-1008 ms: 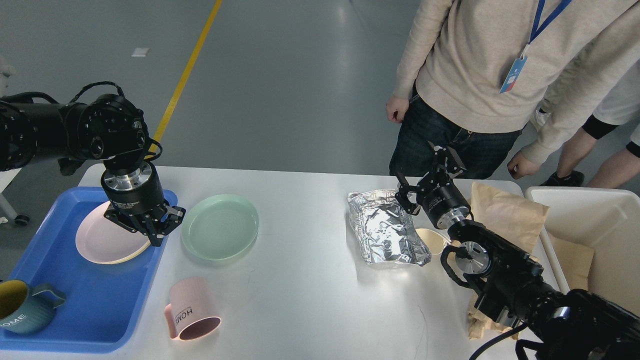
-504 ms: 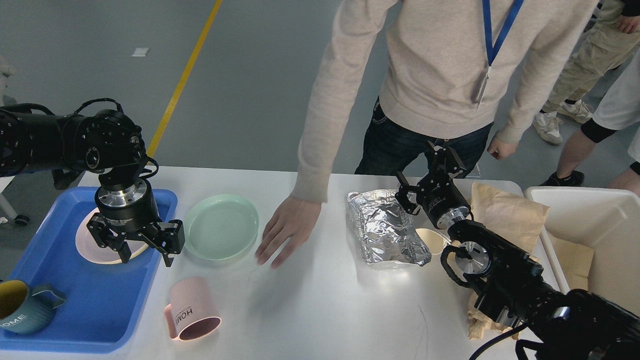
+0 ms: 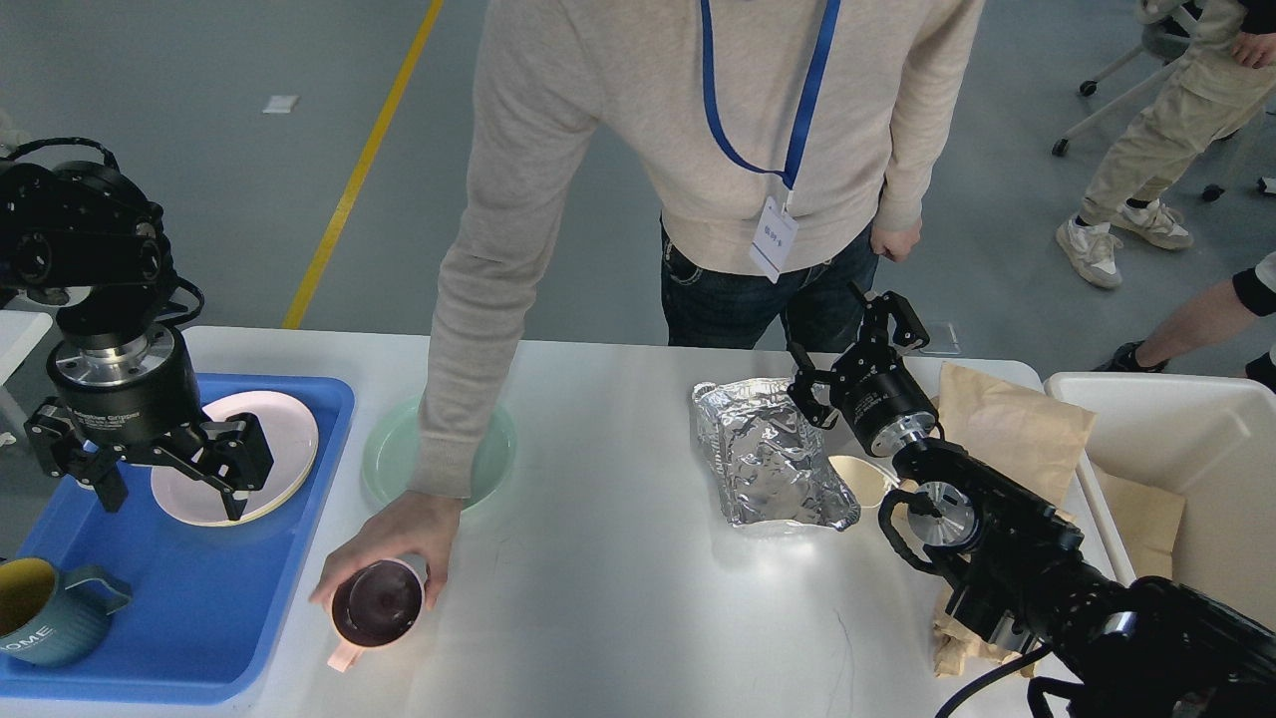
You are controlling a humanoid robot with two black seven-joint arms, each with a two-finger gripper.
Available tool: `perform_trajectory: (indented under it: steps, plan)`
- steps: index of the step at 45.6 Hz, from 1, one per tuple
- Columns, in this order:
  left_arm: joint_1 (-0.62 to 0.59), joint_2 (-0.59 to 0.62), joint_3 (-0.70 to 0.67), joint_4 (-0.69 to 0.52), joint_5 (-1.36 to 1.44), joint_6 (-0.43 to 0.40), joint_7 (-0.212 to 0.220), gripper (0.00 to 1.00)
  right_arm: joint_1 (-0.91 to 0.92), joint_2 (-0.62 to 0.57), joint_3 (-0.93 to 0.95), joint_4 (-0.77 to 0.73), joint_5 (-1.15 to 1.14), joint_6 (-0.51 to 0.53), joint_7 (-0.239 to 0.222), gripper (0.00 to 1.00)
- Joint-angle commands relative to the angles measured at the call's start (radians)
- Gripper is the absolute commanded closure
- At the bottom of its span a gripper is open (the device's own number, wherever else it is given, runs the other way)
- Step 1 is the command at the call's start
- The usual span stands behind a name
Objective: Tidy desktop
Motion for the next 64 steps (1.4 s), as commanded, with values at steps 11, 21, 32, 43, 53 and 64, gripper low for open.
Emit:
perform_trajectory:
  steps: [11, 21, 32, 43, 53, 64]
  plan:
    - [-0.024, -0.006, 0.006, -0.007, 0.000, 0.000, 0.000, 0.04, 0.000, 0.000, 0.000, 0.001, 0.000, 0.000, 0.000, 0.00]
    - [0.076, -0.030, -0.075, 0.007, 0.000, 0.000, -0.008, 0.04, 0.000, 0.000, 0.000, -0.001, 0.000, 0.000, 0.000, 0.00]
    - [0.188, -0.118, -0.115, 0.082, -0.002, 0.000, -0.006, 0.04, 0.000, 0.000, 0.000, -0.001, 0.000, 0.000, 0.000, 0.00]
    - [0.326, -0.181, -0.162, 0.247, -0.002, 0.000, 0.000, 0.04, 0.000, 0.000, 0.000, 0.001, 0.000, 0.000, 0.000, 0.00]
    - [0.415, -0.196, -0.236, 0.335, 0.000, 0.000, 0.006, 0.04, 0.000, 0.000, 0.000, -0.001, 0.000, 0.000, 0.000, 0.00]
    - [0.441, -0.207, -0.241, 0.369, 0.000, 0.000, 0.008, 0.07, 0.000, 0.000, 0.000, -0.001, 0.000, 0.000, 0.000, 0.00]
